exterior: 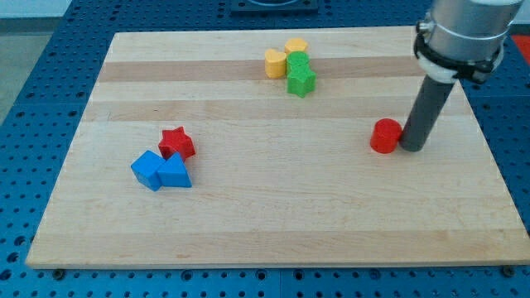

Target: Move the red circle to the vertical bottom of the yellow heart

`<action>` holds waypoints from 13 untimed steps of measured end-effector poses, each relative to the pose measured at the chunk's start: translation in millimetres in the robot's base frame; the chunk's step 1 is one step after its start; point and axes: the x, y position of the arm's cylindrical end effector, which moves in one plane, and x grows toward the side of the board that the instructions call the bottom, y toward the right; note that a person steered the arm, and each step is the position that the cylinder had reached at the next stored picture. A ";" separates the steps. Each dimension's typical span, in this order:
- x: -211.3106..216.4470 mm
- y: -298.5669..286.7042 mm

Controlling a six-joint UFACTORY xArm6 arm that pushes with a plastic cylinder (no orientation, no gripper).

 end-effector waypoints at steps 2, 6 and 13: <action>3.0 -79.3; 27.1 -0.9; -41.3 -160.4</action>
